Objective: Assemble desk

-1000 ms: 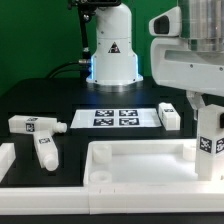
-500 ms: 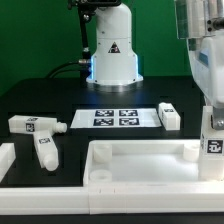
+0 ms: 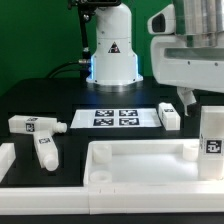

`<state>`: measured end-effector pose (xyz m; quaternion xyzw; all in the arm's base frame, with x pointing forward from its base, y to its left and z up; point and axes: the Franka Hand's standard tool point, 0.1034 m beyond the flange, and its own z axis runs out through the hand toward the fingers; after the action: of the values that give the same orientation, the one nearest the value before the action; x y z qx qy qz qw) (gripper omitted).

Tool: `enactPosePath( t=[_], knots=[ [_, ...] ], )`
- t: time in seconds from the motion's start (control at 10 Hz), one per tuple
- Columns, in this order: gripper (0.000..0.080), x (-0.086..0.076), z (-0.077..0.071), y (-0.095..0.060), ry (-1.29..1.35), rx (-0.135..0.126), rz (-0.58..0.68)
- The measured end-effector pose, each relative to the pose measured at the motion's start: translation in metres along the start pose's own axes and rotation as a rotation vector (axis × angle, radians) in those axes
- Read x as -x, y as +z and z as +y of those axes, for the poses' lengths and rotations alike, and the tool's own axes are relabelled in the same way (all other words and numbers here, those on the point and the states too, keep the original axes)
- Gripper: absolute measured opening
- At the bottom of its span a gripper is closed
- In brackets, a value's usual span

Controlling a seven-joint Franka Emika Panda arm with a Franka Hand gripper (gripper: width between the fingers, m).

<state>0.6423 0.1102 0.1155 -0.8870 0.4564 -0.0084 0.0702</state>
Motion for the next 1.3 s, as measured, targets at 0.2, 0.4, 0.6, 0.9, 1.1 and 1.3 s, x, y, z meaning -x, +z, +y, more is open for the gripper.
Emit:
enactPosePath(
  t=[0.2, 0.4, 0.6, 0.9, 1.1, 1.3],
  knots=[
    [0.0648, 0.0, 0.001, 0.0, -0.164, 0.001, 0.0],
    [0.0649, 0.002, 0.002, 0.002, -0.462, 0.04, 0.023],
    [0.0649, 0.012, 0.002, 0.012, -0.703, 0.079, 0.024],
    [0.0418, 0.011, 0.002, 0.012, -0.672, 0.076, 0.024],
    [0.0291, 0.001, 0.007, 0.011, -0.51, 0.08, 0.034],
    [0.0291, -0.004, 0.011, 0.011, -0.46, 0.091, 0.04]
  ],
)
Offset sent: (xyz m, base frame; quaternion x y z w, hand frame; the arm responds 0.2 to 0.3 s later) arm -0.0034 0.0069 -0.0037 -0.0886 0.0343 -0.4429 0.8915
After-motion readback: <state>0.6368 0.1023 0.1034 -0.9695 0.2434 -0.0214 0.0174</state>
